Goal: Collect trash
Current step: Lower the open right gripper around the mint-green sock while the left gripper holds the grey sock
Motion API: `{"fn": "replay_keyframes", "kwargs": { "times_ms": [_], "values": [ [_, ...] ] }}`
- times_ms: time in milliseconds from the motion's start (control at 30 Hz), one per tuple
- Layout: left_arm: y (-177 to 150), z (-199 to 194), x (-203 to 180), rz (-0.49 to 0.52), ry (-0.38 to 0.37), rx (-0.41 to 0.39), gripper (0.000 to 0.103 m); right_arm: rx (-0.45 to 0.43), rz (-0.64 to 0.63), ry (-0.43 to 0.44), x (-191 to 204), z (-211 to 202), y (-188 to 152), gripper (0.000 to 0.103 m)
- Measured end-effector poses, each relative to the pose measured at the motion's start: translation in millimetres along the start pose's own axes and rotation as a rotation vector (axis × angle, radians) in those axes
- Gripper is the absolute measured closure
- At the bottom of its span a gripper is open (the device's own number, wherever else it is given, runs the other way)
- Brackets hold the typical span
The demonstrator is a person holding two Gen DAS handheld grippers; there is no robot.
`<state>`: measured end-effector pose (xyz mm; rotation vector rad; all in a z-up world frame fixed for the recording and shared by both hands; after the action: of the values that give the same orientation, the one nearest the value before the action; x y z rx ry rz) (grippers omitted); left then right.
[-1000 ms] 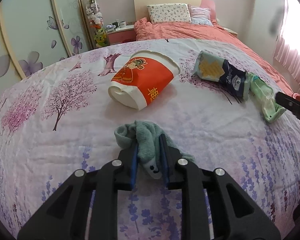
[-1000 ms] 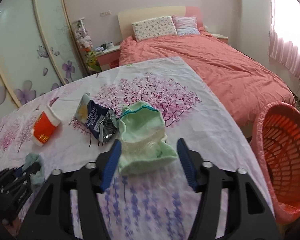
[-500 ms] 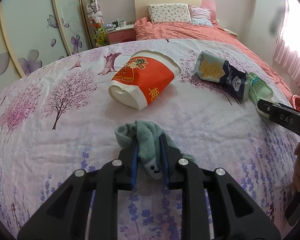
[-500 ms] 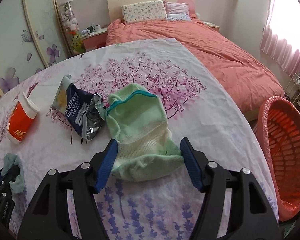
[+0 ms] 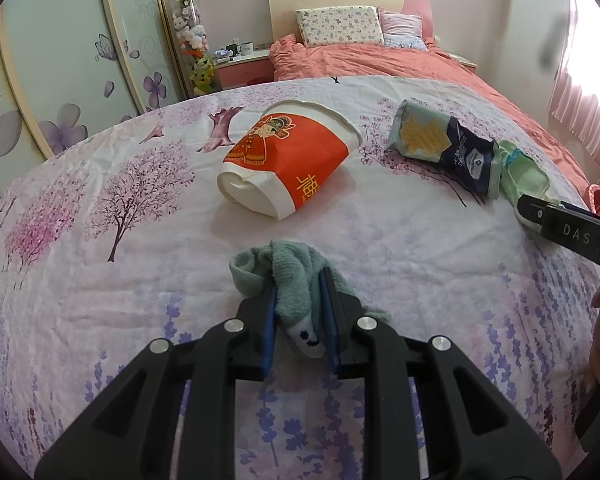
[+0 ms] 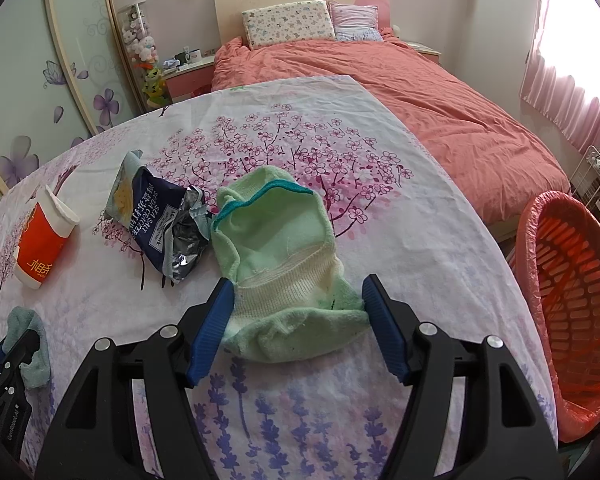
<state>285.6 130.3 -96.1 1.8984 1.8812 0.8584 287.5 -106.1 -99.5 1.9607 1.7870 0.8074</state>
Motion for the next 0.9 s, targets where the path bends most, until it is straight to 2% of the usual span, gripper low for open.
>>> {"fn": "replay_keyframes", "kwargs": {
  "times_ms": [600, 767, 900],
  "values": [
    [1, 0, 2, -0.019, -0.012, 0.003, 0.08, -0.014, -0.005, -0.003, 0, -2, 1, 0.041],
    [1, 0, 2, -0.013, -0.003, 0.002, 0.08, -0.068, -0.043, 0.058, 6, -8, 7, 0.037],
    [1, 0, 1, -0.013, -0.005, 0.002, 0.08, -0.001, -0.062, 0.06, 9, 6, 8, 0.037]
  ]
}}
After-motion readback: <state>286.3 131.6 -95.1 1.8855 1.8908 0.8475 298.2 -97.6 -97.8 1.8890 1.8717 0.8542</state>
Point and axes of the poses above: each gripper's, at about its wrist camera, not at the fingertips, and z roughly the way its jaws point, x to its left, y to its top, the point moved 4 cm from there along z, roughly the way its jaws point, and after that the axes turned 7 degrees about y, right-handed, at the moved point
